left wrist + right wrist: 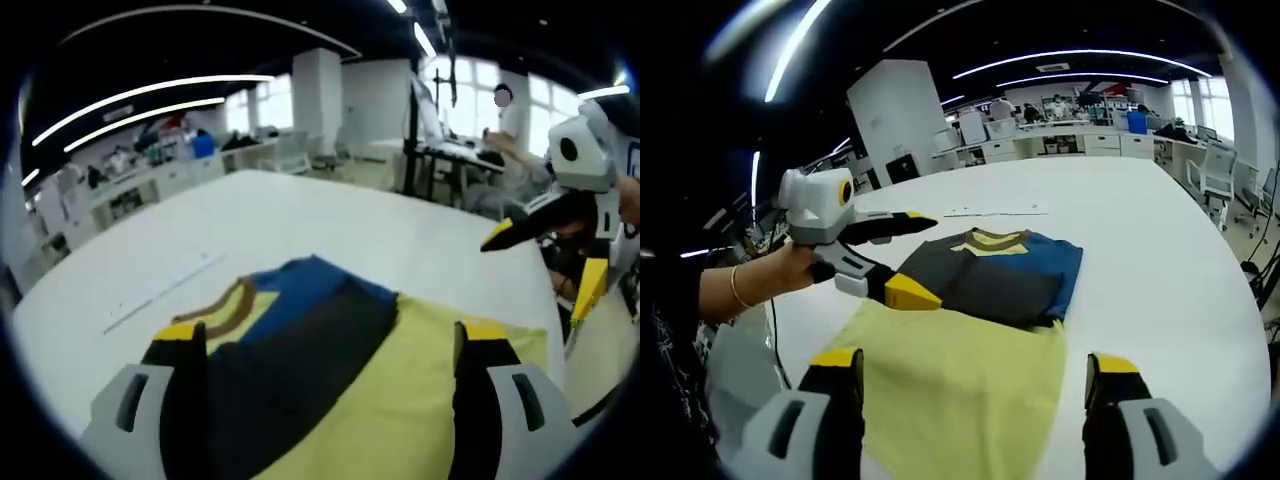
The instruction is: Fold the garment on the visible template until the final outline fits inside the template.
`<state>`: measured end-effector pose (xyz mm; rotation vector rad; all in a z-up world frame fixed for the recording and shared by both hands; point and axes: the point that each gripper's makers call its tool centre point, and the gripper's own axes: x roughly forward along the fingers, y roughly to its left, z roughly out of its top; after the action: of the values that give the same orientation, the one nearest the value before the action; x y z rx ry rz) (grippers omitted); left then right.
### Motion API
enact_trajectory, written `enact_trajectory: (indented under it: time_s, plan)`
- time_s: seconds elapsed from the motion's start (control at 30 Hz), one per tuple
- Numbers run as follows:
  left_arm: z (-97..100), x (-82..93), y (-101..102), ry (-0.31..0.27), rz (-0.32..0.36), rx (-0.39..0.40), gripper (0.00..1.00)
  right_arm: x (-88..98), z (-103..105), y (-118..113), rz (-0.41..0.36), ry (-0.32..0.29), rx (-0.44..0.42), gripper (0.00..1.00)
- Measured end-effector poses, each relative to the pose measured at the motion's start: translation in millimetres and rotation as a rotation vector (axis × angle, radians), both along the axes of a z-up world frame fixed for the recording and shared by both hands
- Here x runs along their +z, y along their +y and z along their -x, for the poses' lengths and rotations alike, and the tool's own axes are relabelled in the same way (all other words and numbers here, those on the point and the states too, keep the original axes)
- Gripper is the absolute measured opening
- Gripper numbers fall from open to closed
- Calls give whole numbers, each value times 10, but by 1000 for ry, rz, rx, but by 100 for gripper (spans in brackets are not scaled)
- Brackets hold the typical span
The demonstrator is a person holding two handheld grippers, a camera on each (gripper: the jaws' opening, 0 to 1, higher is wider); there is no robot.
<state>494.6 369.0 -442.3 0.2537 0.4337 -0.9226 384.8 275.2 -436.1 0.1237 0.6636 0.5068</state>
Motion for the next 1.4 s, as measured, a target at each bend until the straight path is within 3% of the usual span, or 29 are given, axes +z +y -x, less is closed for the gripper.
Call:
enact_trajectory:
  time_s: [0.4, 0.63, 0.83, 1.07, 1.4]
  plan:
    - [-40, 6, 562, 11, 14, 120, 99, 3, -540, -51, 11, -55, -16, 79]
    - [-77, -31, 878, 18, 21, 189, 94, -84, -778, -81, -11, -42, -34, 68]
    - [-115, -99, 1104, 14, 3, 236, 87, -281, -960, -100, 12, -7, -39, 61]
    - [-165, -244, 1404, 26, -1, 328, 68, -443, -1138, -130, 13, 18, -74, 49]
    - [-245, -529, 1702, 95, -23, 431, 39, -662, -1412, -182, 48, 35, -100, 35]
